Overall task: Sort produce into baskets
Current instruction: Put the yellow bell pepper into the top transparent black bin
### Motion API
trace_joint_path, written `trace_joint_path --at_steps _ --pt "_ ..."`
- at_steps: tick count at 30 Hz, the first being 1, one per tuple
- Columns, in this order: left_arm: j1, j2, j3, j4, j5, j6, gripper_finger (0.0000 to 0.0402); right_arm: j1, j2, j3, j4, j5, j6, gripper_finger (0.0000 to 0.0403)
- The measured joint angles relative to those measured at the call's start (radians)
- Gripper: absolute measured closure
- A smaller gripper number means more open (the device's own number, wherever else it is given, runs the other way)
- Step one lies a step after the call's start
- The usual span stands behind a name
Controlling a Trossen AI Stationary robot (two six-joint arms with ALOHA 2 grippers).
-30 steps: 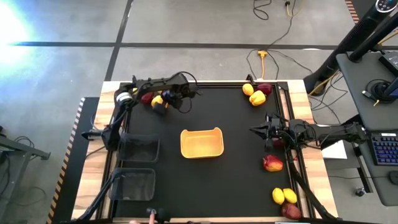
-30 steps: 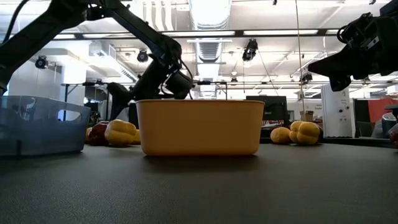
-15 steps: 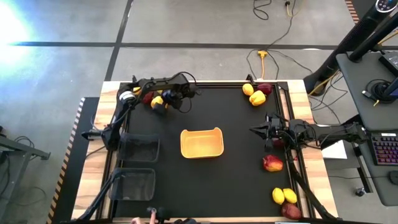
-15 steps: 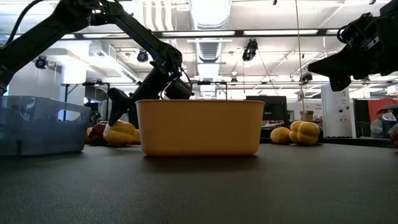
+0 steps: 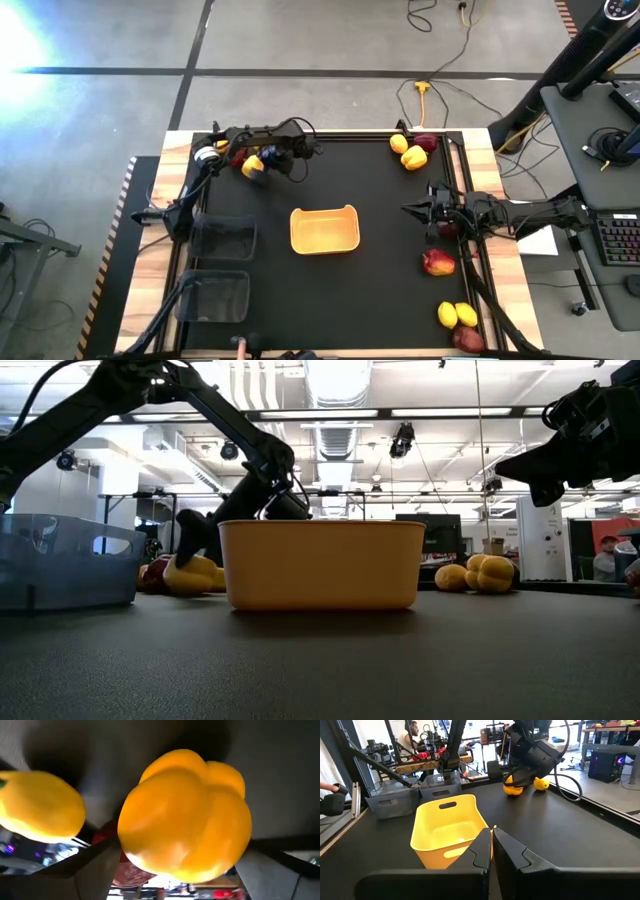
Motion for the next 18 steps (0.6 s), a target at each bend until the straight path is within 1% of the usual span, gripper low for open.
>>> trace_joint_path --at_steps 3,9,14,18 --pt "0.001 0.001 -0.001 0.013 0.009 -0.046 0.004 0.0 0.0 0.0 0.0 0.0 0.0 0.0393" --pt "0.002 0.004 -0.002 0.026 0.016 -0.05 0.0018 0.0 0.0 0.0 0.0 0.0 0.0 0.0393" --pt "0.002 0.004 -0.002 0.026 0.011 -0.087 0.0022 0.0 0.0 0.0 0.0 0.0 0.0 0.0393" --pt "0.002 0.004 -0.002 0.024 0.004 -0.137 0.004 0.0 0.0 0.0 0.0 0.0 0.0 0.0393"
